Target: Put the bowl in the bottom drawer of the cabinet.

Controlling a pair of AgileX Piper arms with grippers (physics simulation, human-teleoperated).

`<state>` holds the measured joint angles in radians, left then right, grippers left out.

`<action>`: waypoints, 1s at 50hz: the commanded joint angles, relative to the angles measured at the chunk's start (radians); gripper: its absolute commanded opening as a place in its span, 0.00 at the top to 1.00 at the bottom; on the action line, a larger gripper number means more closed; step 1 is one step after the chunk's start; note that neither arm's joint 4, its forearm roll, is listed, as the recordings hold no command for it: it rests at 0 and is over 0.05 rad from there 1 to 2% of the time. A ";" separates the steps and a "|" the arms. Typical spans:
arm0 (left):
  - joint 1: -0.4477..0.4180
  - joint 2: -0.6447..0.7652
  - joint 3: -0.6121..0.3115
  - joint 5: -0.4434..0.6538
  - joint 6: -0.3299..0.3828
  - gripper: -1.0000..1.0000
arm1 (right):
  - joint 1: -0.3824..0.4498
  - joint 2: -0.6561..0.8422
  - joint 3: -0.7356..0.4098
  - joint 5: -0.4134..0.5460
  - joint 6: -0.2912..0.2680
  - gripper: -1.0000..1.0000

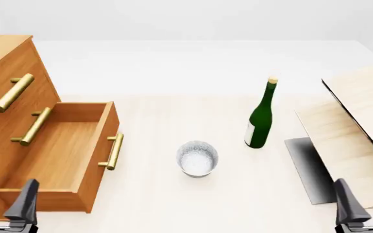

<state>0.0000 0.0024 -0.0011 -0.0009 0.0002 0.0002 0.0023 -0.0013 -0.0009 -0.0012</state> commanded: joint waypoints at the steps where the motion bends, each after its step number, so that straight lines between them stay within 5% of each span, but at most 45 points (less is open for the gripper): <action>1: -0.002 0.006 -0.003 -0.002 0.001 0.00 | 0.000 0.004 -0.003 -0.001 -0.002 0.00; 18: -0.104 -0.002 -0.039 -0.013 -0.047 0.00 | 0.000 0.001 -0.004 0.003 -0.003 0.00; 29: -0.283 -0.002 -0.119 0.079 0.030 0.00 | 0.000 0.000 -0.005 0.005 -0.003 0.00; 36: -0.389 0.008 -0.076 0.054 0.051 0.00 | 0.000 0.001 -0.006 0.005 -0.003 0.00; 50: -0.481 0.263 -0.205 0.006 0.156 0.00 | 0.000 0.003 -0.005 0.003 -0.003 0.00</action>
<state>-0.4042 0.1334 -0.1338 0.0126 0.0969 0.0005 0.0040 -0.0066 0.0030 -0.0042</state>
